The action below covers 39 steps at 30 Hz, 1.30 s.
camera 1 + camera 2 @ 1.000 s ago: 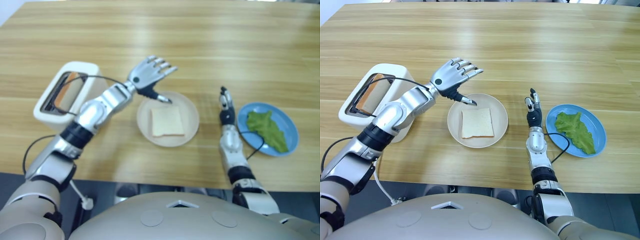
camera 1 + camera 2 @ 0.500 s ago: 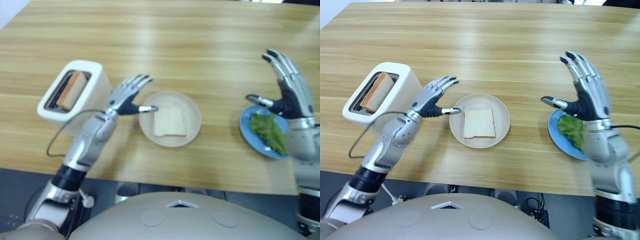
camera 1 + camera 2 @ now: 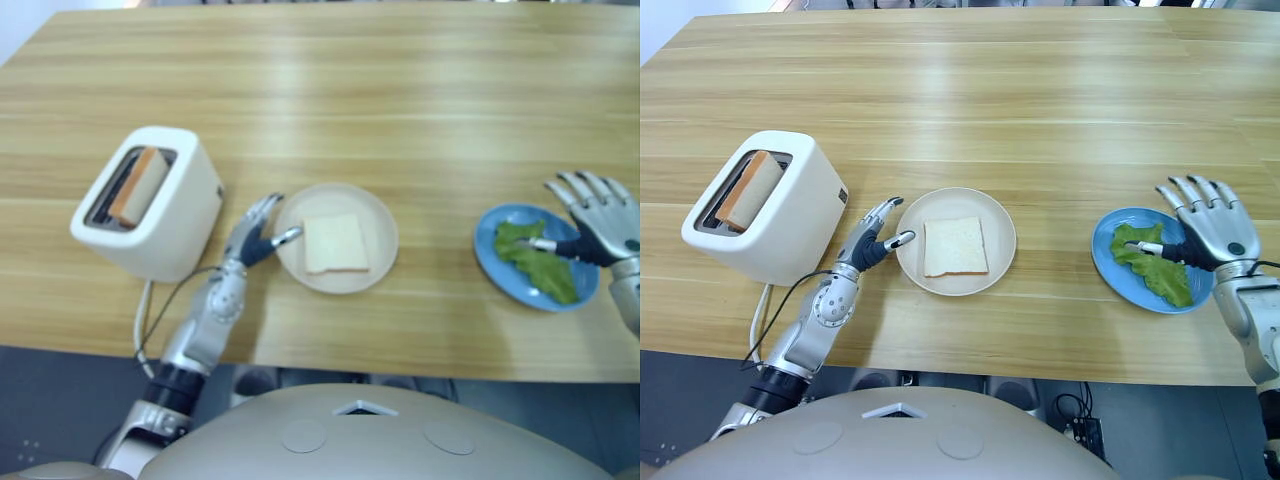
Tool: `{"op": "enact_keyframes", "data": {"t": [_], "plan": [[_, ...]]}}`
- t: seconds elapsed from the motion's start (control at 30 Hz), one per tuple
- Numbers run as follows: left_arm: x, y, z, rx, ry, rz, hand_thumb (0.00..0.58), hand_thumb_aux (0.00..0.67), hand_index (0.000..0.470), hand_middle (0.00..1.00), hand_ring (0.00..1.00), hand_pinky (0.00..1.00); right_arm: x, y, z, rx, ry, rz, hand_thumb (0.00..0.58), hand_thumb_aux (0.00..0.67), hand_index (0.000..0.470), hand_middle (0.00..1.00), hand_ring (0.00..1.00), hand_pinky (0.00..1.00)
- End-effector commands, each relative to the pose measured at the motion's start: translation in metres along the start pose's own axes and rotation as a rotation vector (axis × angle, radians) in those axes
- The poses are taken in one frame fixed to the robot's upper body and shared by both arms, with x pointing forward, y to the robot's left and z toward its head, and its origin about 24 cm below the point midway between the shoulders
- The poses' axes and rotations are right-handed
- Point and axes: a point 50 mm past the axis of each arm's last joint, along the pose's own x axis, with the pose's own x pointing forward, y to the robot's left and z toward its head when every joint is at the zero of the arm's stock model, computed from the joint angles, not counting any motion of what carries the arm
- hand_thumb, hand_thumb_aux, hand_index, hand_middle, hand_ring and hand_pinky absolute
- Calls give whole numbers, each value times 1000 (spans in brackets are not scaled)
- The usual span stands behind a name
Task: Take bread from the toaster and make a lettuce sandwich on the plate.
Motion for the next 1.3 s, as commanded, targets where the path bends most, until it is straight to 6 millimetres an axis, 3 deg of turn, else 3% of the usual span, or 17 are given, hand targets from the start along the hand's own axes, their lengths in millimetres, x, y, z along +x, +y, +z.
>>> {"op": "enact_keyframes", "data": {"t": [0.03,0.47,0.5,0.53,0.6,0.63,0.67,0.7,0.73,0.8,0.83,1.1,1.3], "plan": [[-5,0,-1,15,-5,24,0,0,0,0,0,0,-1,20,-5,-81,-20,83,0,0,0,0,0,0],[-10,6,-6,59,8,48,0,0,0,0,0,0,-6,63,-6,-73,-16,288,0,0,0,0,0,0],[-11,6,-6,58,10,47,0,0,0,0,0,0,-7,64,-5,-63,-18,303,172,108,74,0,0,0],[-11,6,-6,57,11,45,0,0,0,0,0,0,-8,66,-4,-54,-19,316,443,344,236,0,0,0],[-11,6,-6,63,12,41,0,0,0,0,0,0,-9,69,-2,-31,-21,342,530,473,325,0,0,0],[-11,6,-7,64,12,40,0,0,0,0,0,0,-9,70,-1,-20,-22,354,576,615,422,0,0,0],[-12,6,-7,64,13,40,0,0,0,0,0,0,-9,71,-1,-10,-21,361,580,670,460,275,275,275],[-12,6,-7,65,14,40,0,0,0,0,0,0,-9,71,0,-3,-21,366,580,670,460,275,275,275],[-12,6,-7,65,15,40,0,0,0,0,0,0,-8,71,0,6,-20,369,580,670,460,914,914,914],[-12,6,-8,67,17,39,0,0,0,0,0,0,-8,71,1,17,-20,367,580,670,460,914,914,914],[-12,6,-8,68,18,39,0,0,0,0,0,0,-7,71,1,21,-21,365,580,670,460,996,996,996],[-12,2,-10,66,24,29,0,0,0,0,0,0,-3,62,3,45,-27,308,580,670,460,1000,1000,1000],[-13,0,-11,60,30,26,0,0,0,0,0,0,4,36,5,80,-38,171,580,670,460,1000,1000,1000]]}}
